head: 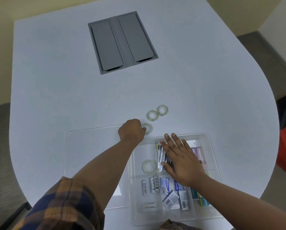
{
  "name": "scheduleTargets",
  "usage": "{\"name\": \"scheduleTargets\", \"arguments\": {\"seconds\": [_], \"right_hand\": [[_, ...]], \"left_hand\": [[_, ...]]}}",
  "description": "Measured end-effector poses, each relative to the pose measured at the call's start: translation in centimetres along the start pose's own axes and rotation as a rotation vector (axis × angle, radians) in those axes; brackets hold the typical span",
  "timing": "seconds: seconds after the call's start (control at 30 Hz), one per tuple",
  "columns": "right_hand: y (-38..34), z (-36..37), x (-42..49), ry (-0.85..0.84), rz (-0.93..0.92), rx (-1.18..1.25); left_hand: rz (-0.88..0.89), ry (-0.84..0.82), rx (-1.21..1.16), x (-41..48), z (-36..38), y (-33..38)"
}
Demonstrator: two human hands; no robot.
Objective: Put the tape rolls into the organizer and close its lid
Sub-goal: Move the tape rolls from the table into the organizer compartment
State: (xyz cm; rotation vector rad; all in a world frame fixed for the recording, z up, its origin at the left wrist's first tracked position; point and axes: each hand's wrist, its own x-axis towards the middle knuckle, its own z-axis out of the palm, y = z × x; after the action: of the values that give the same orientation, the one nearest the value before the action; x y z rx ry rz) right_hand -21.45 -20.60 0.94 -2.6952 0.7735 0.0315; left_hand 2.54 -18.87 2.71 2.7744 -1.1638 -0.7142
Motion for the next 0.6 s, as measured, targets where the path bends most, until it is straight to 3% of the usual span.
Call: {"name": "scheduleTargets", "arguments": {"seconds": [0.2, 0.4, 0.6], "right_hand": [[0.1, 0.1, 0.1, -0.005, 0.001, 0.010], [-0.1, 0.0, 0.1, 0.003, 0.007, 0.020], [-0.1, -0.1, 0.1, 0.004, -0.001, 0.033]], "left_hand": [[-0.076, -0.036, -0.027, 0.6, -1.0, -0.2], [0.008, 0.209, -0.123, 0.4, -3.3, -1.0], [-0.015, 0.041, -0.103, 0.9, -2.7, -2.8]]}}
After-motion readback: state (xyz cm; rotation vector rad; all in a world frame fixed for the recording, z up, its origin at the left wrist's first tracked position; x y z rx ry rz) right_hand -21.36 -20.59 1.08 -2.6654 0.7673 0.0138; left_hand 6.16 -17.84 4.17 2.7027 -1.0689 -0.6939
